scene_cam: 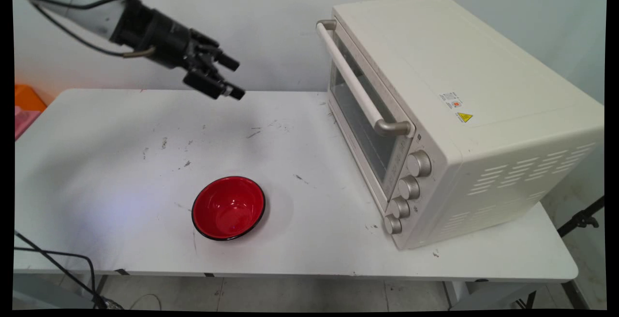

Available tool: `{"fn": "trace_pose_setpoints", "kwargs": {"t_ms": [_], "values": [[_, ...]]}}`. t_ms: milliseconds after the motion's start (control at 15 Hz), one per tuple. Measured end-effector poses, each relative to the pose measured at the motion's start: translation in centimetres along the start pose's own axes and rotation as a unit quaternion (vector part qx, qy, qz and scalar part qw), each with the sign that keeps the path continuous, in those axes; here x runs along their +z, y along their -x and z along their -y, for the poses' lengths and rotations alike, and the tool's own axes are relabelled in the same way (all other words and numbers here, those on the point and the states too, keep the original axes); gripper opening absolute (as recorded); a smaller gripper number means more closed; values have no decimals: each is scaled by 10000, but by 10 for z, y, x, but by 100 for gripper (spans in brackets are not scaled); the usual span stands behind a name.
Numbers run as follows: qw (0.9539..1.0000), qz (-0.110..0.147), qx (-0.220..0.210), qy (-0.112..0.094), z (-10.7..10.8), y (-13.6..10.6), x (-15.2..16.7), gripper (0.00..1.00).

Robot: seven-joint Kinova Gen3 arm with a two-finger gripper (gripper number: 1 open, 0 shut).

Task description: Open the oven

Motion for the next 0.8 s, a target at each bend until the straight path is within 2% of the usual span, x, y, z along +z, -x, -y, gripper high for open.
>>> {"fn": "trace_pose_setpoints", "kwargs": {"t_ms": [200, 800], "values": [[9999, -63, 119, -28, -2, -30, 10, 100], [9994, -149, 293, -117, -6, -82, 34, 100]]}}
